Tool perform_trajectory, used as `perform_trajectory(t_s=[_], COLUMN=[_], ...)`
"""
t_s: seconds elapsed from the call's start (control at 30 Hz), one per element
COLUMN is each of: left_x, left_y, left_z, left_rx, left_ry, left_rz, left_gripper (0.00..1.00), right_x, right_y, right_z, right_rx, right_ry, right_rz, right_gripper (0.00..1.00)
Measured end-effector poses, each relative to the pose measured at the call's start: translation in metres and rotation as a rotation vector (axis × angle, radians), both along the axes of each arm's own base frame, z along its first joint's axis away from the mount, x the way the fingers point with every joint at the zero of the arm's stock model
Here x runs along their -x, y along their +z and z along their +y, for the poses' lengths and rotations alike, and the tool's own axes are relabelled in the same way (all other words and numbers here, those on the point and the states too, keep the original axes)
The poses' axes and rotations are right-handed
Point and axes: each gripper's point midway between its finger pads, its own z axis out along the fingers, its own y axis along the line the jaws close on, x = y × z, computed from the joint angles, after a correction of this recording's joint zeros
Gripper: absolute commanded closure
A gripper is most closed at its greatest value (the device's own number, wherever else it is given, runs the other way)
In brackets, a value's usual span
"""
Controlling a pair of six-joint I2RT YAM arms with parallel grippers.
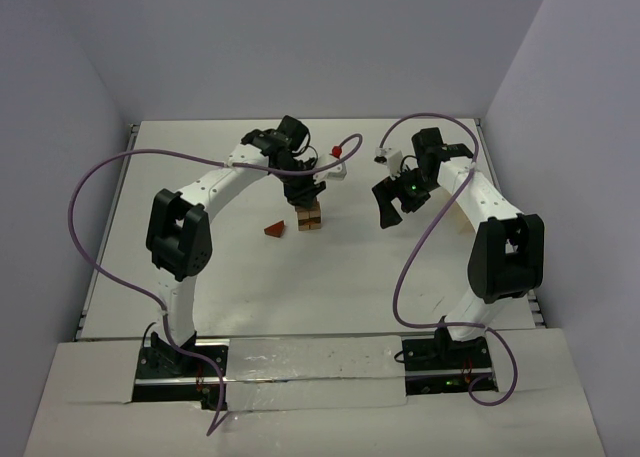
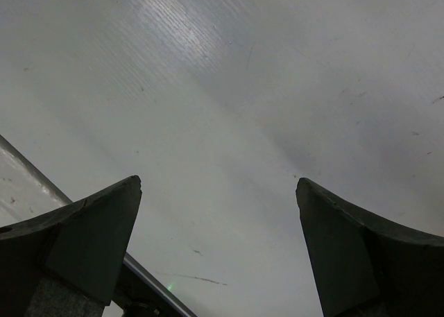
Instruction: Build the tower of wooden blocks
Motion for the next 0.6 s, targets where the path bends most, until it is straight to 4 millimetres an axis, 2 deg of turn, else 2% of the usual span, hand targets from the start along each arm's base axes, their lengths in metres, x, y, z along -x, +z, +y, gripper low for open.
perform_trajectory(t_s=[0.6], left_x=[-0.0016], left_y=[0.0059], left_z=[-0.0017], left_rx=[0.007], left_ry=[0.011], left_rz=[0.000], left_gripper=[0.68], right_x=[-0.0013], right_y=[0.0016], right_z=[0.0002], right_rx=[0.000], right_ry=[0.000], right_rz=[-0.003], right_gripper=[0.00])
